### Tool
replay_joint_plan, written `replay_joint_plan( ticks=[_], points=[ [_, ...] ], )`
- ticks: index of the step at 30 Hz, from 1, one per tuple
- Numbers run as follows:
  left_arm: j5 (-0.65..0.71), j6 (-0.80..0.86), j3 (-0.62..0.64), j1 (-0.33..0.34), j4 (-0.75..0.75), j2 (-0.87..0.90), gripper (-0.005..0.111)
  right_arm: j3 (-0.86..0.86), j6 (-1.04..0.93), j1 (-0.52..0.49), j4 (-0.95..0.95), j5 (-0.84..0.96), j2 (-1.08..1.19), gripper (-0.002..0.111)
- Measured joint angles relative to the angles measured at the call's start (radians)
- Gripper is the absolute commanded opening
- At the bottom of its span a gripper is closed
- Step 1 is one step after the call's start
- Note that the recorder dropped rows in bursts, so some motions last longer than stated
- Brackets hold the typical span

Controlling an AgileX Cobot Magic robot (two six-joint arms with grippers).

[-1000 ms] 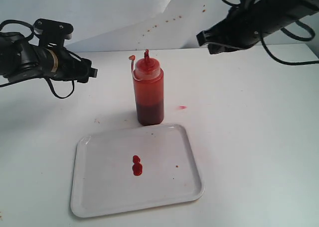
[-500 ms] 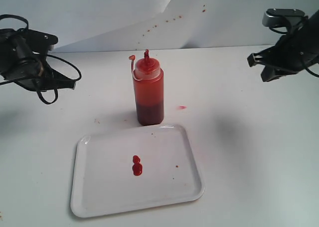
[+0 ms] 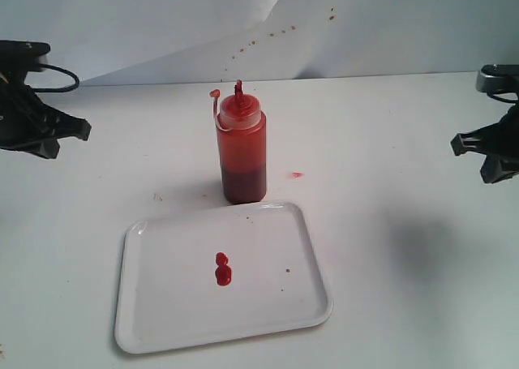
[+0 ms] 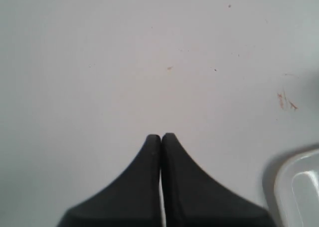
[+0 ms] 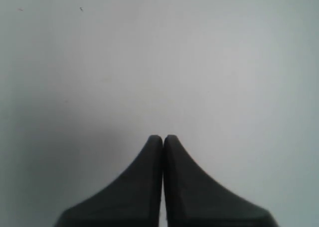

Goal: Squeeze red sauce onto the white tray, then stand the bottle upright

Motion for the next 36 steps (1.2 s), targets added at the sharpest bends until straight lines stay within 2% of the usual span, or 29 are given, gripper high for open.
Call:
replay_joint_plan(
  ticks=[6, 11, 17, 22, 26, 30, 36],
  points=[
    [0.138, 0.012, 0.000, 0.005, -0.002, -0.192, 0.000, 0.157, -0.015, 0.000, 0.000, -0.049, -0.309, 0.000],
    [0.184, 0.012, 0.000, 0.005, 0.009, -0.407, 0.000, 0.205, -0.064, 0.000, 0.000, -0.023, -0.576, 0.000],
    [0.234, 0.012, 0.000, 0.005, 0.032, -0.846, 0.000, 0.209, -0.160, 0.000, 0.134, 0.039, -0.977, 0.000],
    [0.275, 0.012, 0.000, 0.005, 0.040, -1.225, 0.000, 0.209, -0.179, 0.000, 0.153, 0.084, -1.225, 0.000],
    [0.357, 0.012, -0.001, 0.005, 0.056, -1.444, 0.000, 0.209, -0.179, 0.000, 0.153, 0.154, -1.344, 0.000],
    [0.364, 0.012, -0.002, 0.005, 0.068, -1.608, 0.000, 0.215, -0.181, 0.000, 0.153, 0.196, -1.444, 0.000],
    [0.369, -0.003, -0.004, 0.005, 0.077, -1.690, 0.000, 0.215, -0.181, 0.000, 0.153, 0.211, -1.534, 0.000]
  ],
)
